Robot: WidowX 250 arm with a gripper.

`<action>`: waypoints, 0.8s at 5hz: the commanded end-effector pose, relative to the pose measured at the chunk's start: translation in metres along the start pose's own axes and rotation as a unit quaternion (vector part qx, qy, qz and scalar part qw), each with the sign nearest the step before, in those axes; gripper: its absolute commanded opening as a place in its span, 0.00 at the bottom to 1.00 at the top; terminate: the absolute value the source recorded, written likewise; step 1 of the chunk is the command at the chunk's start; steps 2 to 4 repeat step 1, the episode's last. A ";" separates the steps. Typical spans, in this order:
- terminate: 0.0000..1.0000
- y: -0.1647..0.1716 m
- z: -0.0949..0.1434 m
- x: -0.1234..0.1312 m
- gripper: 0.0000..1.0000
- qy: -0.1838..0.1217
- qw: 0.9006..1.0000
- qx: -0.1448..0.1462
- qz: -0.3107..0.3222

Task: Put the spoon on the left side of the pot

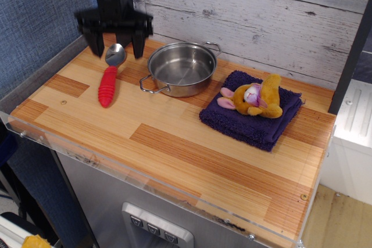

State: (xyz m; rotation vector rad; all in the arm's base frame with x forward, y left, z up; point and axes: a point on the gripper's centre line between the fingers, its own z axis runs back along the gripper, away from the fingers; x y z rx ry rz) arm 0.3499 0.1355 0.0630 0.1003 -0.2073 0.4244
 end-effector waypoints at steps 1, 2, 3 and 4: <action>1.00 -0.002 0.084 0.021 1.00 -0.078 0.997 -0.018 0.002; 1.00 -0.002 0.084 0.021 1.00 -0.078 0.997 -0.018 0.002; 1.00 -0.002 0.084 0.021 1.00 -0.078 0.997 -0.018 0.002; 1.00 -0.002 0.084 0.021 1.00 -0.078 0.997 -0.018 0.002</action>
